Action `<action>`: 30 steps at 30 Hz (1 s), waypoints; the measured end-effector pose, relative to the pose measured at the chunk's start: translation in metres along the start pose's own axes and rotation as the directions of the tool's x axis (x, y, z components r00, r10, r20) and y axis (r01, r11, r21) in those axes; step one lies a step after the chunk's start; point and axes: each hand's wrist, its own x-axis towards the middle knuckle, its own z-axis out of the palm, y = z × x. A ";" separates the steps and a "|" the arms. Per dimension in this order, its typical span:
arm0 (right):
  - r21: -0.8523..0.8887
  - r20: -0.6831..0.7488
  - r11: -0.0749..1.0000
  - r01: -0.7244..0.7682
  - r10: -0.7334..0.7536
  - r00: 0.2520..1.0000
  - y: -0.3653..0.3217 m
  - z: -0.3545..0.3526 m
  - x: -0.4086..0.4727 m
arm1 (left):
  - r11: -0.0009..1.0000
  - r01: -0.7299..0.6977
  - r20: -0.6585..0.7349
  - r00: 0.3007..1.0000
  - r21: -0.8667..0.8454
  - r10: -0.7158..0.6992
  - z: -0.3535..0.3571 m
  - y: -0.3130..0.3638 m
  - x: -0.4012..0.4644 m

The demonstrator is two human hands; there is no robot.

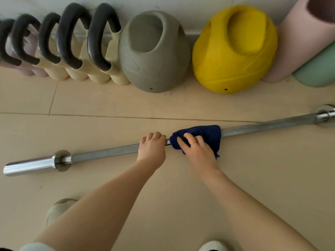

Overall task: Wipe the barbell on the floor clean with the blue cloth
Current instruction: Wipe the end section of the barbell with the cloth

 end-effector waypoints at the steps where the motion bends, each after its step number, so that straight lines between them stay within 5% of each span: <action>1: -0.015 0.006 1.000 -0.021 0.021 1.000 0.009 -0.002 -0.001 | 0.999 -0.037 0.002 0.999 -0.010 0.037 0.002 0.005 0.001; 7: -0.039 -0.013 0.964 -0.264 0.264 0.965 0.050 -0.005 -0.008 | 0.990 -0.135 -0.024 0.990 0.045 0.136 0.008 0.018 0.001; 14: -0.089 -0.045 0.995 -0.042 0.038 0.998 0.043 -0.002 -0.009 | 0.938 -0.265 0.052 0.964 0.224 0.259 0.014 0.030 -0.010; 21: -0.008 -0.030 0.928 -0.373 0.373 0.927 0.082 -0.012 -0.025 | 0.928 -0.231 0.123 0.971 0.292 0.203 0.010 0.039 -0.011; 28: -0.051 0.059 0.999 -0.018 0.021 0.998 0.069 -0.019 -0.013 | 0.930 -0.172 0.190 0.975 0.326 0.114 0.001 0.050 -0.010; 30: -0.008 0.100 0.999 -0.050 0.051 0.994 0.084 -0.026 -0.025 | 0.931 -0.151 0.206 0.975 0.333 0.084 -0.003 0.052 -0.008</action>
